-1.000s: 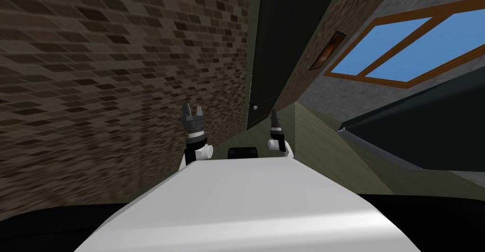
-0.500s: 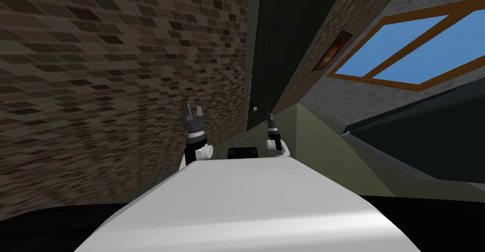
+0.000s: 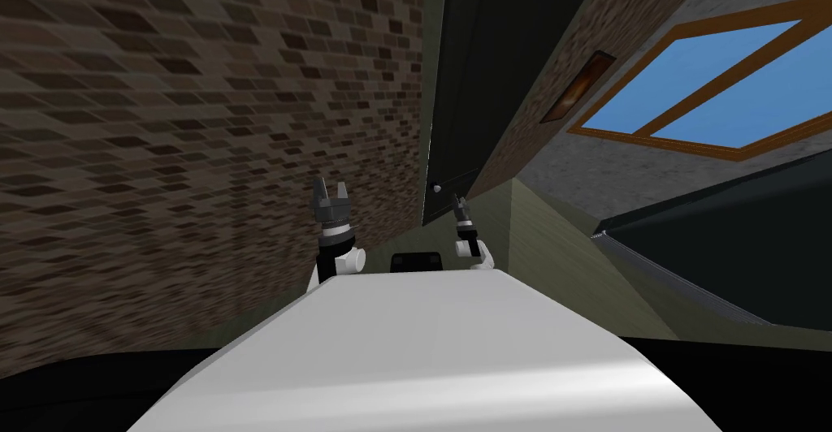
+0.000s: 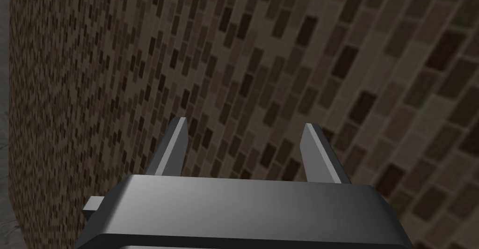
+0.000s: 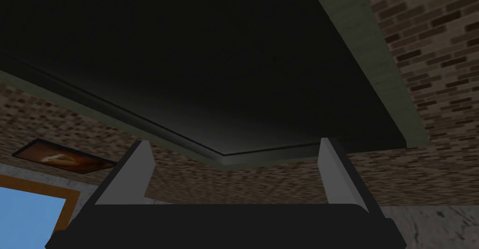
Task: Pull the door open
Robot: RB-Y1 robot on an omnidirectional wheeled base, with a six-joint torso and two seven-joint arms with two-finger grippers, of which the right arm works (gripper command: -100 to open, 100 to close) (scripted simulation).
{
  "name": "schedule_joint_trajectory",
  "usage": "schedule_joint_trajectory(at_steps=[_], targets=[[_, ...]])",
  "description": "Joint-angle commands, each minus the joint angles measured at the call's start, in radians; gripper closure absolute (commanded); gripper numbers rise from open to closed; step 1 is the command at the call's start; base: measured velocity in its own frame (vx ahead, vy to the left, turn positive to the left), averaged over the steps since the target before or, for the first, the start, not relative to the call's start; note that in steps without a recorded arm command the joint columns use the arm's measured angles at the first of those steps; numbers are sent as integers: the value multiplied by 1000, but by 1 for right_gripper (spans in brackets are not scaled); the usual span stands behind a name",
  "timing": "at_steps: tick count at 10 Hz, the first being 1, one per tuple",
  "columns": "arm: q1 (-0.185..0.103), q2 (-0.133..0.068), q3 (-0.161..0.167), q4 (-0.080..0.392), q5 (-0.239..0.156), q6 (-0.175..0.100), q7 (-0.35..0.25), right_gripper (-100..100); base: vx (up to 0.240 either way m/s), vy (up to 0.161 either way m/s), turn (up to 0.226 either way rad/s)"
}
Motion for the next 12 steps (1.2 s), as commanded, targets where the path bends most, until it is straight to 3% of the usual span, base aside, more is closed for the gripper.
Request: schedule_joint_trajectory(at_steps=[1,2,5,7,12], targets=[[-12,4,2,35,10,-8,26,-100,45,-52,36],[-27,4,4,66,27,-18,64,-100,42,-51,63],[-43,4,7,126,44,-29,102,-100,41,-53,39],[-72,5,12,194,77,-49,169,-100,49,-69,76],[-114,8,19,335,124,-79,287,-100,53,-78,52]])
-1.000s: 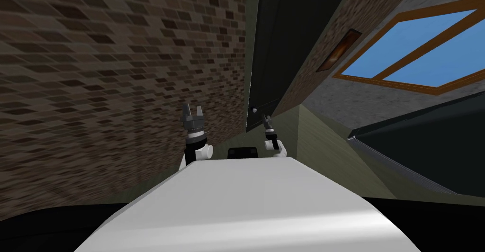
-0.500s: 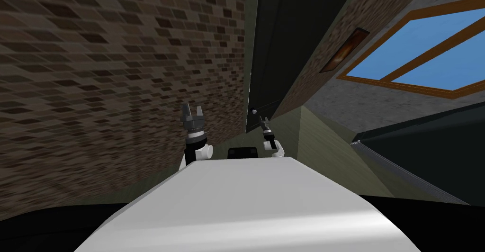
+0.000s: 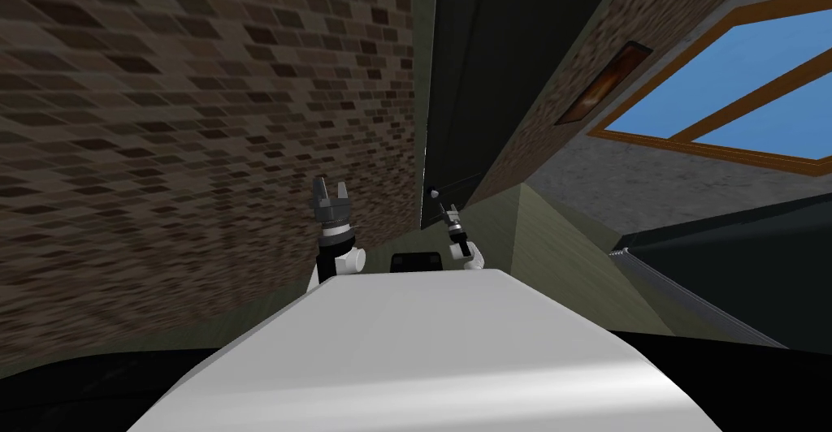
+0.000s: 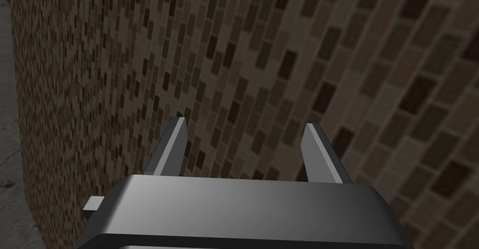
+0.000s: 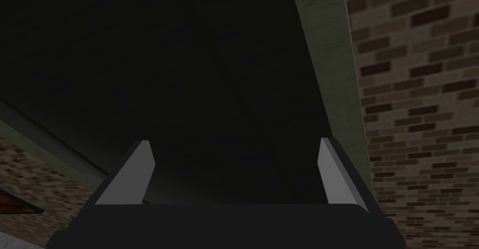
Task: Pull the door open
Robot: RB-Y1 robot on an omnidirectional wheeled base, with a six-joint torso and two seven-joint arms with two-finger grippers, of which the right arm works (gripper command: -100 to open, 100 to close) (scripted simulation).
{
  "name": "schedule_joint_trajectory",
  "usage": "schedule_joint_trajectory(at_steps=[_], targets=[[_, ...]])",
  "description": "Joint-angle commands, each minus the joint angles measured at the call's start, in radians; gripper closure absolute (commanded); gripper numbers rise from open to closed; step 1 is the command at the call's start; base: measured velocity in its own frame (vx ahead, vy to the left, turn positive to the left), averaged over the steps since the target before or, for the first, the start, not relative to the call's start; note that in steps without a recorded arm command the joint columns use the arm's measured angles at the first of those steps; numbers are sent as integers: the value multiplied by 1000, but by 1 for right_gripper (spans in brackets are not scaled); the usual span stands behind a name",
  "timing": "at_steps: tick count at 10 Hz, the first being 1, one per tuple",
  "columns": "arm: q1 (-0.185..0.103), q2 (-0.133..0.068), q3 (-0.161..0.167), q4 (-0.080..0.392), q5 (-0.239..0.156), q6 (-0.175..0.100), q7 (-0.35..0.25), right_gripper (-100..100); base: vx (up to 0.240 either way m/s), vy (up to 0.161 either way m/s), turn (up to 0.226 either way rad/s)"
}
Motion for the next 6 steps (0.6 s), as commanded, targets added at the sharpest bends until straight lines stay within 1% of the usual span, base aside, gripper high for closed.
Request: schedule_joint_trajectory(at_steps=[1,2,3,4,5,6], targets=[[-20,2,4,50,23,-11,50,-100,49,-74,78],[-33,4,6,90,37,-20,80,-100,74,-89,72],[-33,4,6,99,37,-20,90,-100,56,-75,33],[-45,6,8,132,51,-28,124,-100,43,-67,59],[-45,6,8,137,51,-28,124,-100,34,-49,23],[-57,8,10,171,64,-36,154,-100,43,-59,30]])
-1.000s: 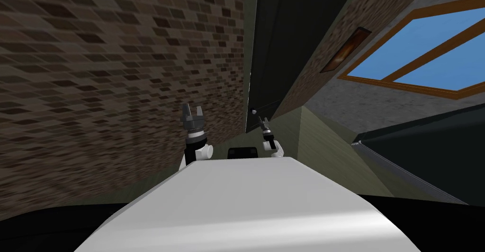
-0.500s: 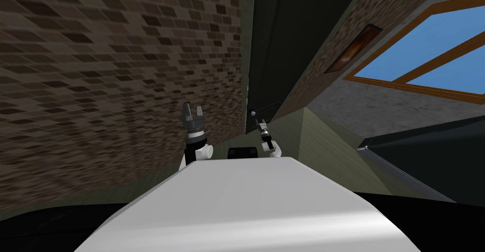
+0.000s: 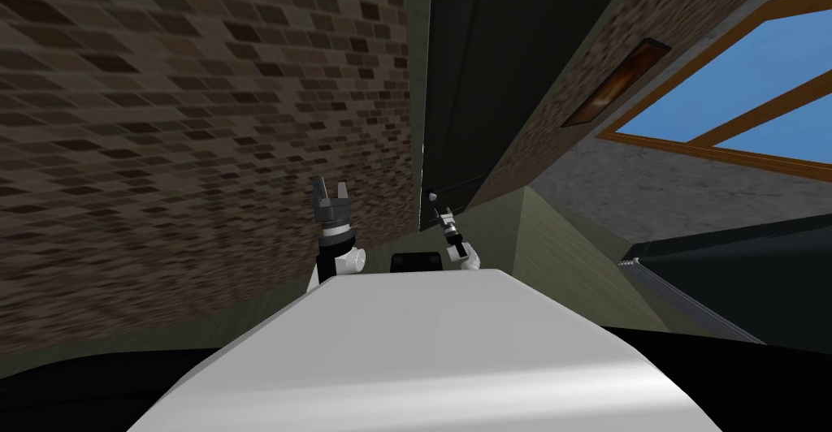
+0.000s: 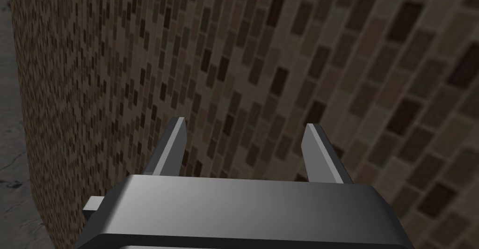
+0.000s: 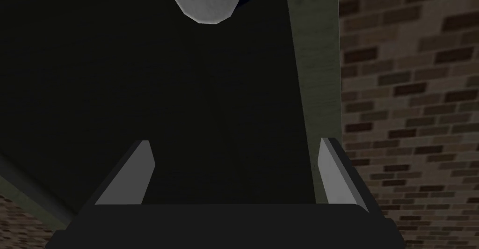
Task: Pull the door open
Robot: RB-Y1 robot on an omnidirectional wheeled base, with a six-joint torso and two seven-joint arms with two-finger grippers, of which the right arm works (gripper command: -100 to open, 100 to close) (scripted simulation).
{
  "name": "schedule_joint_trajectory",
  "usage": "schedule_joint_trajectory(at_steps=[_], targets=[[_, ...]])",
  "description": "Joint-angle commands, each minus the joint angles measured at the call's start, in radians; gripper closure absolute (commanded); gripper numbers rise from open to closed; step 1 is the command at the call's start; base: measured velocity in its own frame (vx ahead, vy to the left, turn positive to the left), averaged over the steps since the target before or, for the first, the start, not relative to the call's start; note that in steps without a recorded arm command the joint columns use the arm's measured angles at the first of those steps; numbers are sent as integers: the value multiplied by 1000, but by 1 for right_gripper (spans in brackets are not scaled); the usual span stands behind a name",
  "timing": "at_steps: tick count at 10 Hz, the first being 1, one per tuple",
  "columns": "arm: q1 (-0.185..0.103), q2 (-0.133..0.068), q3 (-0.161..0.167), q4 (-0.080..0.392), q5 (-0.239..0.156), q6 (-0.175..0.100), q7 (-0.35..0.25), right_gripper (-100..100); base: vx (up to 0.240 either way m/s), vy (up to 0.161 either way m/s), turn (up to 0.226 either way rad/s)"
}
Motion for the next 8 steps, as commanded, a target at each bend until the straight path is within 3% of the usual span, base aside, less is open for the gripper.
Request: schedule_joint_trajectory(at_steps=[1,5,8], targets=[[-15,0,3,49,18,-13,45,-100,61,-85,76],[-51,10,9,159,59,-38,145,-100,65,-97,57],[-68,15,12,209,77,-50,192,-100,56,-71,34]])
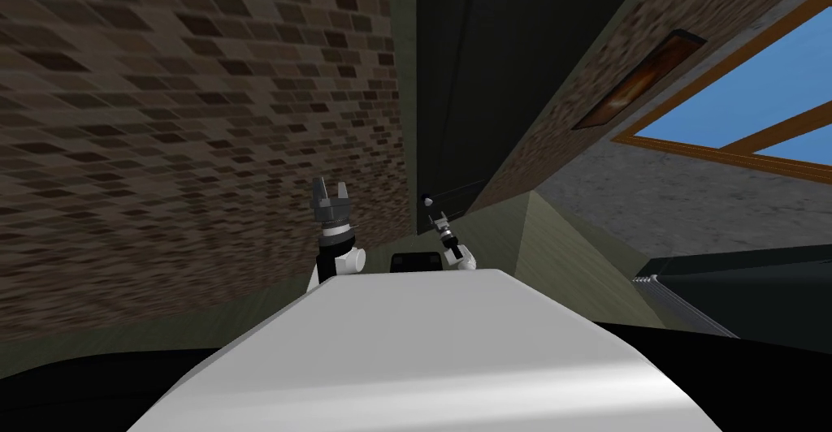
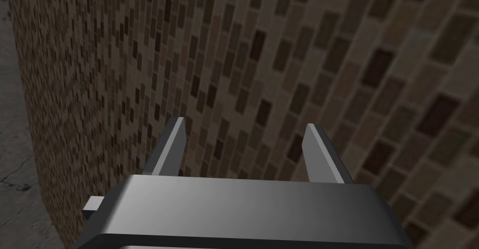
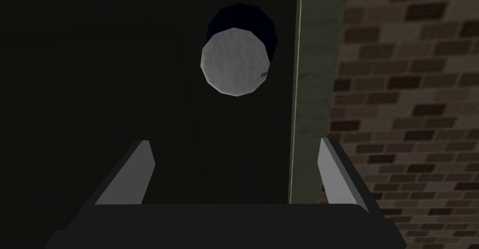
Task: Pull the door open
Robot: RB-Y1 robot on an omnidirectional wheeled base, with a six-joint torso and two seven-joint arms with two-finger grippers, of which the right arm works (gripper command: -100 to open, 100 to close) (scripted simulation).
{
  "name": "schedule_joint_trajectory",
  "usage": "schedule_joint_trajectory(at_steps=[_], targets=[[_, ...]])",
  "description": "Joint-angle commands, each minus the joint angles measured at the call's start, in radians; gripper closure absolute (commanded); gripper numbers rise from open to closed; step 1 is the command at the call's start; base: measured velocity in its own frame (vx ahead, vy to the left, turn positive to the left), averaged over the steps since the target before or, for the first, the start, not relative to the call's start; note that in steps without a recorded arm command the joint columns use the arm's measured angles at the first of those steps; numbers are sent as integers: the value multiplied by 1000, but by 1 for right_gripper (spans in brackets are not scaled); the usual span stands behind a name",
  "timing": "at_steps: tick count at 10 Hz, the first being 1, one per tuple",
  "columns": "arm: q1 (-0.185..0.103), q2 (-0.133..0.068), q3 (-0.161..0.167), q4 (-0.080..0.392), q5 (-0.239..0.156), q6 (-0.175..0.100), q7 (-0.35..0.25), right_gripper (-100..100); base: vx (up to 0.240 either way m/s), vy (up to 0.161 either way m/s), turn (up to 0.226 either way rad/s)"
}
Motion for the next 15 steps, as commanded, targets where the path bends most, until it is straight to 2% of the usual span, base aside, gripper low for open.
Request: schedule_joint_trajectory(at_steps=[1,2,3,5,6,8,9,11,13,14,15], targets=[[-14,5,0,34,10,-8,30,-100,43,-56,33],[-3,5,2,11,7,0,16,-100,22,-25,11],[-1,-25,-12,29,-3,-22,5,-100,-61,56,106],[1,-42,-21,39,-10,-35,-4,-100,-71,134,55],[4,-63,-32,51,-19,-51,-14,-100,-85,151,78],[6,-85,-44,65,-28,-68,-26,-100,-33,141,83],[9,-108,-57,80,-38,-86,-39,-100,15,124,130],[15,-157,-84,110,-58,-125,-66,-100,91,157,164],[18,-180,-97,126,-69,-144,-80,-100,148,87,92],[21,-203,-110,141,-79,-162,-93,-100,131,54,150],[21,-203,-110,143,-79,-162,-93,-100,107,39,56]])
